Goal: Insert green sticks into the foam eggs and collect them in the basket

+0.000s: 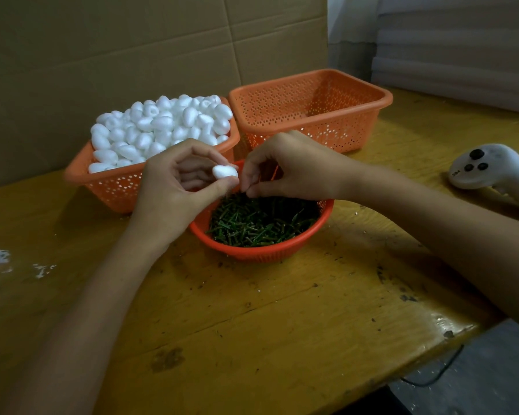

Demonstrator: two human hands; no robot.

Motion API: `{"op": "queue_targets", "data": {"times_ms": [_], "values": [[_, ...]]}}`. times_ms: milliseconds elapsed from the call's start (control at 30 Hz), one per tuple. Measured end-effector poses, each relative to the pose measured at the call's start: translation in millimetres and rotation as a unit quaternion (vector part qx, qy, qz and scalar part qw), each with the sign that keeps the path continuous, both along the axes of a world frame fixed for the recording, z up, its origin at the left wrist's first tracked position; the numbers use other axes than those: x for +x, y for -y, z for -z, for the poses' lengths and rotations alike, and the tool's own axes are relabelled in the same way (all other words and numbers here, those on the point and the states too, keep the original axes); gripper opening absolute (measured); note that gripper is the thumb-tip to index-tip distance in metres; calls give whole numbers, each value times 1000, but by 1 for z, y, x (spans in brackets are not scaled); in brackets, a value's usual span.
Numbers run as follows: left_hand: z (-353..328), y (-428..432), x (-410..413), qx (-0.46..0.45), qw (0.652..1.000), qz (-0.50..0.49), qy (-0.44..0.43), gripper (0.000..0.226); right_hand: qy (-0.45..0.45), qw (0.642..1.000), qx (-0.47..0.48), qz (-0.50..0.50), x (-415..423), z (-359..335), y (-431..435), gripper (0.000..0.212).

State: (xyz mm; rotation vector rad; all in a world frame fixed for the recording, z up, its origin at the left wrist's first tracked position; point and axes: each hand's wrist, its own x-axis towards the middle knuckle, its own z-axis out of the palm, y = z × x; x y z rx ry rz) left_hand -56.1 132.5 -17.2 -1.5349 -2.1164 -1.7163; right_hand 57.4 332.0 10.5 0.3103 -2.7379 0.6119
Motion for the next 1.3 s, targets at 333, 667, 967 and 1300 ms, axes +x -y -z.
{"op": "queue_targets", "data": {"times_ms": [333,667,967,1300], "values": [[-3,0,4,21,999,-4,24,25,32,998,56,4,1,2,0,16],[-2,1,3,19,999,14,31,34,9,999,45,8,0,2,-1,10],[-2,-1,4,28,998,-2,52,36,-6,997,-80,-14,2,3,-1,8],[0,-2,2,20,999,2,44,26,14,999,-42,5,1,-1,1,21]]}}
